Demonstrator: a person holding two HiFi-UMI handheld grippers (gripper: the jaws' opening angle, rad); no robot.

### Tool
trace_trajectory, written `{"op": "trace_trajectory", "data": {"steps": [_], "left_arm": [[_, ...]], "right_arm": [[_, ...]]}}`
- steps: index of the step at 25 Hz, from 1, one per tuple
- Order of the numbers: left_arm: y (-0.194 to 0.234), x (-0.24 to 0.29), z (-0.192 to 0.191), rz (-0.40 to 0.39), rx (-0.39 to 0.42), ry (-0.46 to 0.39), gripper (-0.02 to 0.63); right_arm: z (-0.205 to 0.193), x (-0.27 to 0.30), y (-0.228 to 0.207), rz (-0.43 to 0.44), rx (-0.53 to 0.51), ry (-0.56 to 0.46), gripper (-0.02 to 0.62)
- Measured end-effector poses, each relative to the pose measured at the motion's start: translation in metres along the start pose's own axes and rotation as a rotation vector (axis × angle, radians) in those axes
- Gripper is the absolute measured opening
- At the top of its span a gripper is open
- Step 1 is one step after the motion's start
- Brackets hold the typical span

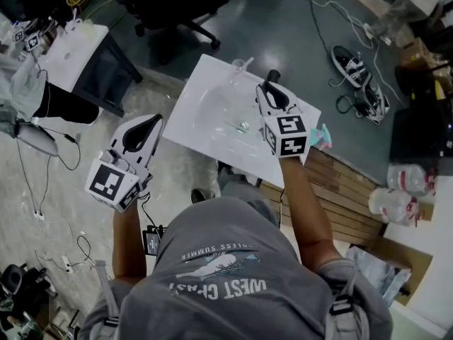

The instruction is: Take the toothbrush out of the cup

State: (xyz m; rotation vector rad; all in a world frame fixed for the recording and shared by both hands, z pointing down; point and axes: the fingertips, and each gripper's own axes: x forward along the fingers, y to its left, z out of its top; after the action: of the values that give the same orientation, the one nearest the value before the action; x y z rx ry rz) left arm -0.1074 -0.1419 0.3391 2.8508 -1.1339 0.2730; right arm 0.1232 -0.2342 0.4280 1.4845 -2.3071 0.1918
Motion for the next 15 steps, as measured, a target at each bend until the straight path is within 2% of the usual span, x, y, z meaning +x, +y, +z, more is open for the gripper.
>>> {"op": "trace_trajectory", "data": {"steps": [15], "left_arm": [[0.033,0.021,-0.021,0.042,-0.061,0.036,-0.002]], "right_arm": [[-0.044,0.109,-0.005,0.073,0.044,0.159,0.109]]}}
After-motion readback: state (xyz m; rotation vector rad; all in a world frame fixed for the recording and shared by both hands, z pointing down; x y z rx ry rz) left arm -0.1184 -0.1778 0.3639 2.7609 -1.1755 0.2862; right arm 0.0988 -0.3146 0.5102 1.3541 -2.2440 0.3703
